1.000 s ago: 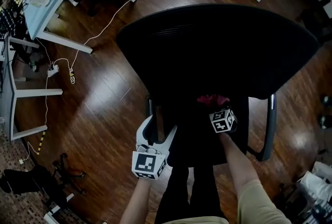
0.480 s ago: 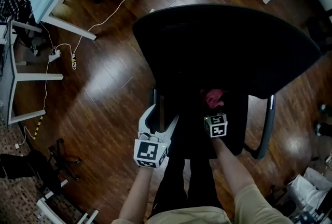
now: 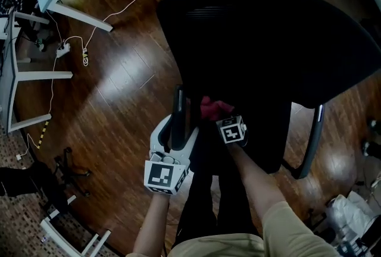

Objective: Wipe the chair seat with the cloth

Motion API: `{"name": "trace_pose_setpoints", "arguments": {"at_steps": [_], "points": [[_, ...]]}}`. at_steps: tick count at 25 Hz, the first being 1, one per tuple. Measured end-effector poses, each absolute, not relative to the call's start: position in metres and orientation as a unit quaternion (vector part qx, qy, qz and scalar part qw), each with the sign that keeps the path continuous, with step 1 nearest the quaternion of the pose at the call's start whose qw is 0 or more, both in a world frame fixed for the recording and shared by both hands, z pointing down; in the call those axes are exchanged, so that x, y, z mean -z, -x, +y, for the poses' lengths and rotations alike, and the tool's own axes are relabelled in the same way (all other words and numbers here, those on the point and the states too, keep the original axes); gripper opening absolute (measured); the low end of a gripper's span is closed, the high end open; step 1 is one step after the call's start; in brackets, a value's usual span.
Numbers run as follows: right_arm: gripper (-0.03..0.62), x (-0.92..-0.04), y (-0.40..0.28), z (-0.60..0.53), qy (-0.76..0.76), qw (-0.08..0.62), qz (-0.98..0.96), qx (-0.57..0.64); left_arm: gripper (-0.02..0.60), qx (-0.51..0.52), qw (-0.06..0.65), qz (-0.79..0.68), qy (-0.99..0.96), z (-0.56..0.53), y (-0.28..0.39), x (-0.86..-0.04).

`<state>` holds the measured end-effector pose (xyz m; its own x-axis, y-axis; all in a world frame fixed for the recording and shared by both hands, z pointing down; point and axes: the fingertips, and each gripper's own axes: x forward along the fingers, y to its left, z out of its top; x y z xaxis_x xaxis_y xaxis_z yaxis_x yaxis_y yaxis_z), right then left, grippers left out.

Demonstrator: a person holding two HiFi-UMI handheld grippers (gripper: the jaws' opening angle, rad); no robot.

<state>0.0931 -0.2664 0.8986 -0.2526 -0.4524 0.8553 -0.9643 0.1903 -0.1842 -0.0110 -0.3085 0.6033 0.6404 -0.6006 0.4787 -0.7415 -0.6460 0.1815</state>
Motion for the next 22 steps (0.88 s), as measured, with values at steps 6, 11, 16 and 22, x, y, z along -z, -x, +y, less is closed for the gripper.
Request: {"name": "trace_pose_setpoints", "arguments": {"at_steps": [6, 11, 16, 22], "points": [[0.017, -0.896, -0.365, -0.164, -0.658, 0.425, -0.492, -0.381, 0.262, -0.181, 0.198, -0.359, -0.894, -0.299, -0.019, -0.617], [0.017, -0.892, -0.386, -0.149, -0.641, 0.414, -0.506, -0.402, 0.262, -0.179, 0.207, -0.354, -0.894, -0.291, -0.041, -0.624], [0.018, -0.872, -0.167, -0.215, -0.524, 0.292, -0.717, -0.356, 0.262, -0.182, 0.205, -0.371, -0.887, -0.293, -0.027, -0.615], [0.018, -0.874, 0.055, -0.238, -0.358, 0.232, -0.816, -0.390, 0.262, -0.196, 0.192, -0.385, -0.881, -0.294, 0.005, -0.606]]}}
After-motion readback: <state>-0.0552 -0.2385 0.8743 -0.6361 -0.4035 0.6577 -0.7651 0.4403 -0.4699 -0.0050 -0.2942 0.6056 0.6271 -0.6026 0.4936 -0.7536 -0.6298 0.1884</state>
